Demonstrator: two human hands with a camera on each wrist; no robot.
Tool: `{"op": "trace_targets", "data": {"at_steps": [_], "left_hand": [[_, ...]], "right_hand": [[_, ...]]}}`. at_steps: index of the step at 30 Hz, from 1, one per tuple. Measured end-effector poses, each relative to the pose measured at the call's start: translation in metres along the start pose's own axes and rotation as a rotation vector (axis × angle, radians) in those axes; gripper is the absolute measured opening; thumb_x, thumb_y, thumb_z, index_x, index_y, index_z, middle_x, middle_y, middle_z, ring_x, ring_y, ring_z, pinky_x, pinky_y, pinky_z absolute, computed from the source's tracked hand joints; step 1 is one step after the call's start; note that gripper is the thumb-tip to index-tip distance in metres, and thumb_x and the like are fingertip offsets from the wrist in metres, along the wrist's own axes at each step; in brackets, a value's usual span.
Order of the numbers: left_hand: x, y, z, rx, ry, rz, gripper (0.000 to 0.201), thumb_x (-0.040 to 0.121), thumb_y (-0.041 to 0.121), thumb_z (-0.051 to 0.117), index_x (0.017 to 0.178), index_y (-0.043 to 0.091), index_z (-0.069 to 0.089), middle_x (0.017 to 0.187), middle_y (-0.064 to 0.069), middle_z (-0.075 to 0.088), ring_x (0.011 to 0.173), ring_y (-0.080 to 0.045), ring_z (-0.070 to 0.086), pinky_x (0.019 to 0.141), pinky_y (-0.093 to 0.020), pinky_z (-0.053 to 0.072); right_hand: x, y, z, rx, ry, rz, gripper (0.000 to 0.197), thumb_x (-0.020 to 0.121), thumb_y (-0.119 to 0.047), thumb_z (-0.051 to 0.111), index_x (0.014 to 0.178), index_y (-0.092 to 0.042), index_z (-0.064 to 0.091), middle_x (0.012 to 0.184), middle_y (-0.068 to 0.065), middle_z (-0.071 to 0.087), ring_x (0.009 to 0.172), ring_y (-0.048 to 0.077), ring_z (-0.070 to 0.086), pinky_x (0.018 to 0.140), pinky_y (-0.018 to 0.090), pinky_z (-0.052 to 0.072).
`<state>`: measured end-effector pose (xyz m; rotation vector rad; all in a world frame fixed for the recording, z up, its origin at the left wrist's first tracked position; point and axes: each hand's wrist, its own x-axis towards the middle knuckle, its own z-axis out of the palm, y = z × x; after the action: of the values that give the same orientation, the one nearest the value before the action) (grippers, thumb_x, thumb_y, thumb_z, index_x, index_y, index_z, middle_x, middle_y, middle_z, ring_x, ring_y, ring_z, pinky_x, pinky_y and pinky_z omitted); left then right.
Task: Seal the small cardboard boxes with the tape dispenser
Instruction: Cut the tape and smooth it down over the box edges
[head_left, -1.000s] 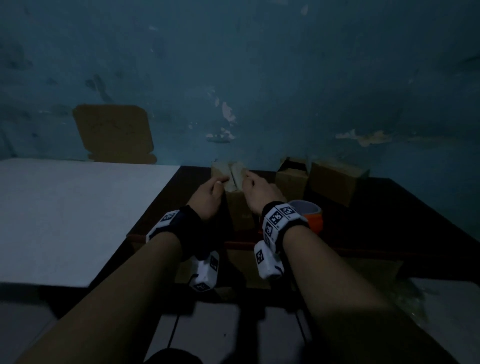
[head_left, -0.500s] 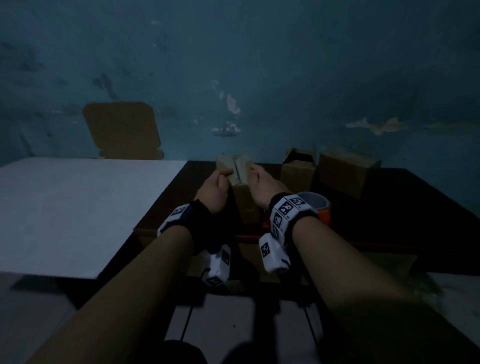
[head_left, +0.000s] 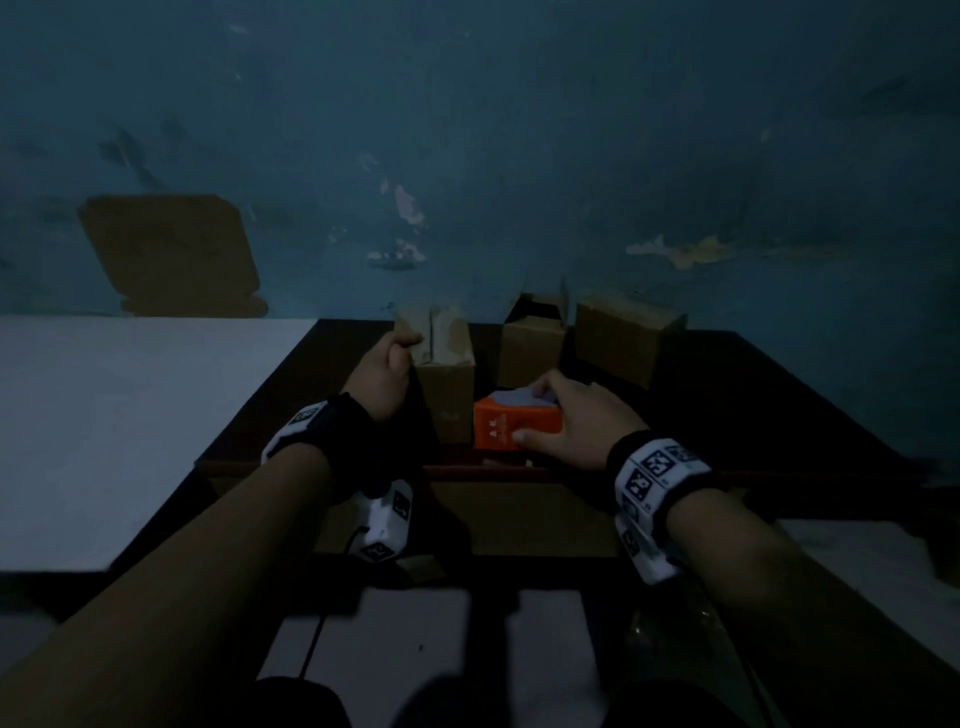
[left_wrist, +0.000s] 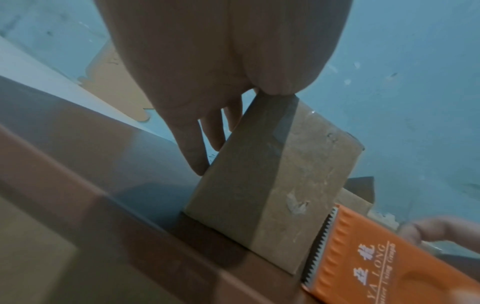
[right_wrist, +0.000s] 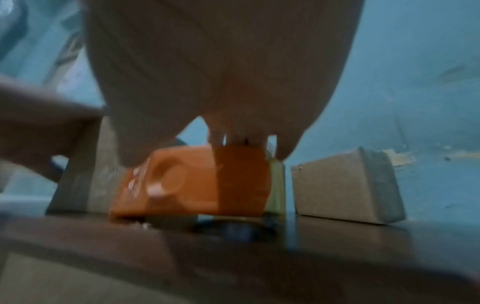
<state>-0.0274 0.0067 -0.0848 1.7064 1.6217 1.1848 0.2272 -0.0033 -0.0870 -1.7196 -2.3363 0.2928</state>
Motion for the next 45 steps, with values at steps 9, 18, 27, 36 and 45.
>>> {"op": "trace_targets", "data": {"at_steps": [9, 18, 27, 36, 45], "left_hand": [[-0.006, 0.009, 0.012, -0.028, 0.025, 0.000, 0.039, 0.105, 0.019, 0.023, 0.135, 0.014, 0.047, 0.129, -0.012, 0.051, 0.101, -0.015, 0.050, 0.079, -0.021, 0.037], [-0.003, 0.007, 0.008, 0.023, 0.000, -0.010, 0.040, 0.105, 0.026, 0.022, 0.135, 0.024, 0.048, 0.134, -0.011, 0.052, 0.103, -0.019, 0.053, 0.084, -0.029, 0.040], [-0.025, 0.045, 0.017, -0.059, 0.208, 0.146, 0.036, 0.104, 0.026, 0.038, 0.138, 0.018, 0.046, 0.121, 0.002, 0.058, 0.105, -0.008, 0.054, 0.074, 0.003, 0.036], [-0.061, 0.089, 0.001, -0.240, -0.047, 0.270, 0.024, 0.100, 0.032, 0.048, 0.113, 0.019, 0.064, 0.102, 0.005, 0.067, 0.083, 0.003, 0.064, 0.065, -0.017, 0.055], [-0.088, 0.090, -0.010, -0.348, -0.209, 0.108, 0.033, 0.100, 0.030, 0.046, 0.115, 0.007, 0.065, 0.082, -0.002, 0.067, 0.073, -0.010, 0.065, 0.073, -0.029, 0.054]], "right_hand": [[0.006, 0.014, 0.015, 0.038, 0.166, -0.003, 0.057, 0.084, -0.053, 0.063, 0.132, -0.025, 0.051, 0.136, -0.003, 0.052, 0.127, 0.017, 0.042, 0.102, 0.037, 0.039], [-0.004, 0.023, -0.008, 0.329, 0.278, 0.088, 0.043, 0.090, -0.050, 0.057, 0.121, -0.021, 0.057, 0.110, 0.000, 0.061, 0.093, 0.015, 0.057, 0.078, 0.032, 0.047], [-0.015, 0.006, -0.059, 0.394, 0.287, -0.103, 0.034, 0.088, -0.048, 0.060, 0.109, -0.021, 0.060, 0.100, -0.002, 0.063, 0.089, 0.014, 0.060, 0.074, 0.030, 0.046], [-0.039, -0.016, -0.073, 0.393, 0.234, -0.245, 0.027, 0.087, -0.043, 0.063, 0.100, -0.020, 0.063, 0.095, -0.002, 0.065, 0.086, 0.015, 0.063, 0.075, 0.035, 0.053], [-0.050, -0.024, -0.084, 0.388, 0.175, -0.268, 0.036, 0.083, -0.048, 0.062, 0.104, -0.019, 0.063, 0.100, -0.002, 0.066, 0.090, 0.013, 0.064, 0.079, 0.034, 0.054]]}}
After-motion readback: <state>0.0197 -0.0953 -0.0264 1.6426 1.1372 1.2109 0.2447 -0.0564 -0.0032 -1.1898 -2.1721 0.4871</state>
